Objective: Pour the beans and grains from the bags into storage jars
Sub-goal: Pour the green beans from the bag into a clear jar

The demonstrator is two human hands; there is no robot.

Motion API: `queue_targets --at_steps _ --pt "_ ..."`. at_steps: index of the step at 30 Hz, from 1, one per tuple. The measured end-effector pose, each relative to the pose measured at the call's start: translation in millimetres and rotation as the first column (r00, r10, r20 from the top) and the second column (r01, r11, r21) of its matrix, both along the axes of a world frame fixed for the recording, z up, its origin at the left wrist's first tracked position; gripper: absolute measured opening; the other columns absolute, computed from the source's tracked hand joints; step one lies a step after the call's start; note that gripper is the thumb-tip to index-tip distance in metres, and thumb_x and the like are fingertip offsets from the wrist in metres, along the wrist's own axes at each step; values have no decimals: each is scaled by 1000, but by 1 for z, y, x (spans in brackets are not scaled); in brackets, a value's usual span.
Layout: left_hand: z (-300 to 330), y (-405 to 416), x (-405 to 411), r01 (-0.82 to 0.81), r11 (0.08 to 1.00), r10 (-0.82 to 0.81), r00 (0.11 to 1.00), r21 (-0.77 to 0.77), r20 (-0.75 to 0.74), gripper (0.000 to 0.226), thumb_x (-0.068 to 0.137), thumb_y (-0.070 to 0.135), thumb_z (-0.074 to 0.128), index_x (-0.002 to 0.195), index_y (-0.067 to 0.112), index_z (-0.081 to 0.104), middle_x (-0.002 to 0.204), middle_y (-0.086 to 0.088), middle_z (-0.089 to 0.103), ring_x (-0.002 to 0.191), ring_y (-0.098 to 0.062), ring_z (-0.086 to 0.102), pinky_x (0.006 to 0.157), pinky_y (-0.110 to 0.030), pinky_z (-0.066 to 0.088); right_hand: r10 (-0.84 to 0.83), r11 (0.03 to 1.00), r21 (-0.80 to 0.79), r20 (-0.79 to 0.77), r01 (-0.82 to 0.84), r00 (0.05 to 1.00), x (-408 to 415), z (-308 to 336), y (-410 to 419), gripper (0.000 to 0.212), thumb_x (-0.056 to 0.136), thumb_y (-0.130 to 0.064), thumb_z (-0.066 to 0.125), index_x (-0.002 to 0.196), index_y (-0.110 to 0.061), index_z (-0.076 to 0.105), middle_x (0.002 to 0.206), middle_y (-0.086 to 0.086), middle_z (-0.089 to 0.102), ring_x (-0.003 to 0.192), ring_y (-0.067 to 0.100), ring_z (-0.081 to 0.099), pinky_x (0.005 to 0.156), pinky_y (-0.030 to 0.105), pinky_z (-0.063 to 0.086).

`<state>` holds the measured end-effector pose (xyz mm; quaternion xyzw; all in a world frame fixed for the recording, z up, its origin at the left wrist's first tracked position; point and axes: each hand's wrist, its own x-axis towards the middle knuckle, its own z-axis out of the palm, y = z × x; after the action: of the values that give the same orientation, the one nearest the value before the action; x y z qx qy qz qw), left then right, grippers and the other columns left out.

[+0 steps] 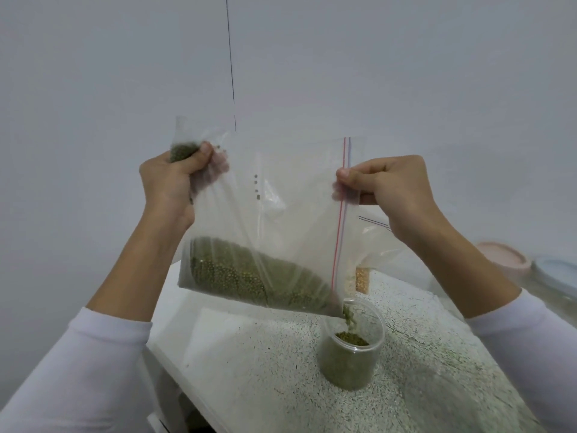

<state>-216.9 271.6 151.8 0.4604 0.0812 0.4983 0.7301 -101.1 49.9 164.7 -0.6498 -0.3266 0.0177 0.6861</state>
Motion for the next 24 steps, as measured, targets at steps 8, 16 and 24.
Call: queue_targets --at_steps 8,16,24 --pt "-9 14 -4 21 1000 -21 1000 -16 19 29 81 -5 66 55 8 71 63 -8 68 60 -18 66 71 -30 57 -26 1000 11 -17 27 1000 1 -2 -4 11 77 -4 75 68 1 70 62 12 69 61 26 69 68 34 60" --pt "-19 19 -5 6 998 -4 1000 -68 18 30 82 -5 66 55 7 70 60 -7 68 59 -19 68 69 -29 57 -44 999 16 -42 45 998 0 -3 -3 11 76 -3 75 70 3 70 62 13 69 59 25 69 63 29 59" --pt "-22 24 -7 36 994 -34 999 -104 20 38 84 -3 64 48 8 70 58 -4 68 57 -15 68 67 -28 59 -55 998 18 -32 56 998 0 0 1 11 76 -3 75 68 2 70 63 14 69 59 27 69 66 33 60"
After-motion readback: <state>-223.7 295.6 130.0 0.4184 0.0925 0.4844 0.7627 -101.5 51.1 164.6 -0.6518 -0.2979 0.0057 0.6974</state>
